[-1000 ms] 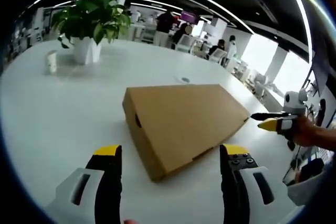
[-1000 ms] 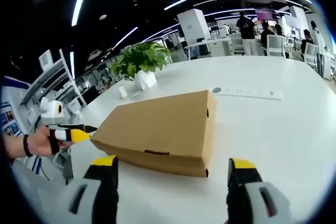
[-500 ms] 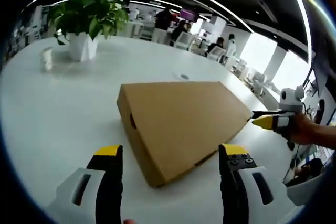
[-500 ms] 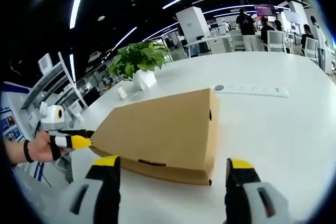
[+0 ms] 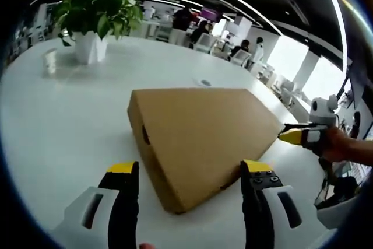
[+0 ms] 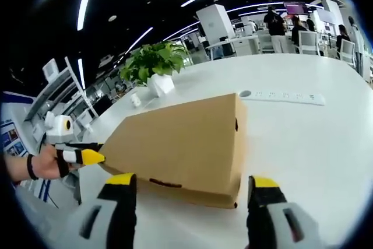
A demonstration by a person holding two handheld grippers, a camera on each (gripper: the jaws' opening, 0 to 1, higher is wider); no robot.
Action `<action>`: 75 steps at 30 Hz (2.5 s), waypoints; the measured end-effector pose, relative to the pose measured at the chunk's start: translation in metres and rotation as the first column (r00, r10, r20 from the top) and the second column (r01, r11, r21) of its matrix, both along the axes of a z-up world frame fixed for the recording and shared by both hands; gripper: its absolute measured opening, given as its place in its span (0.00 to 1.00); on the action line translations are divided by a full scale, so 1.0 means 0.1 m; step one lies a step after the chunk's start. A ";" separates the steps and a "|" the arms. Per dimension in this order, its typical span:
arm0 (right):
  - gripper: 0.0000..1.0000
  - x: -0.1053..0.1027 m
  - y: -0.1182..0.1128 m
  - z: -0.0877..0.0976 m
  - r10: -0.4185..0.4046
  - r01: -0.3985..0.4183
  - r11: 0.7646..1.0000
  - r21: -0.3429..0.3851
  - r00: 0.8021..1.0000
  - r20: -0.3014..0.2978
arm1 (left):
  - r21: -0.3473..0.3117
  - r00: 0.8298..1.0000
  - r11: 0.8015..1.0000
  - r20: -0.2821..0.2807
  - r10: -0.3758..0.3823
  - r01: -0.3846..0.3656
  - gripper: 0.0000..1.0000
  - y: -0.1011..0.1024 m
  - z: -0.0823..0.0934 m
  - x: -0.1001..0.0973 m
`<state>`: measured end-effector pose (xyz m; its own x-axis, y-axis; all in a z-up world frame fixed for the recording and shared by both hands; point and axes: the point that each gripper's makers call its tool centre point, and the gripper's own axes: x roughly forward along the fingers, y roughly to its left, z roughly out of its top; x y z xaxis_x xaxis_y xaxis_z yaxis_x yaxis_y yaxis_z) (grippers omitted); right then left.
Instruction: Operate the shoe box by opening the lid, removing the specified soft item, and placing it in the target area until the item is outside and the box remains undamaged.
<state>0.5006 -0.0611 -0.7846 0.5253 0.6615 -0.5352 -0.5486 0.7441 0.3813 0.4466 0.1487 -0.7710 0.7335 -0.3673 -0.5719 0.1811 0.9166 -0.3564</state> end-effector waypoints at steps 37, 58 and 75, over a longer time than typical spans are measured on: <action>0.62 -0.08 0.07 0.01 -0.073 0.073 0.997 -0.002 0.997 -0.025 | -0.086 1.000 0.996 -0.011 0.028 -0.029 0.55 0.05 0.00 -0.06; 0.62 -0.49 0.26 0.01 -0.044 0.044 0.999 -0.015 0.998 -0.048 | -0.086 0.999 0.996 -0.050 -0.009 0.004 0.52 0.24 0.01 -0.50; 0.62 -0.85 0.34 0.01 -0.046 0.045 0.999 -0.024 0.997 -0.060 | -0.082 0.998 0.996 -0.058 -0.022 0.017 0.52 0.33 0.02 -0.83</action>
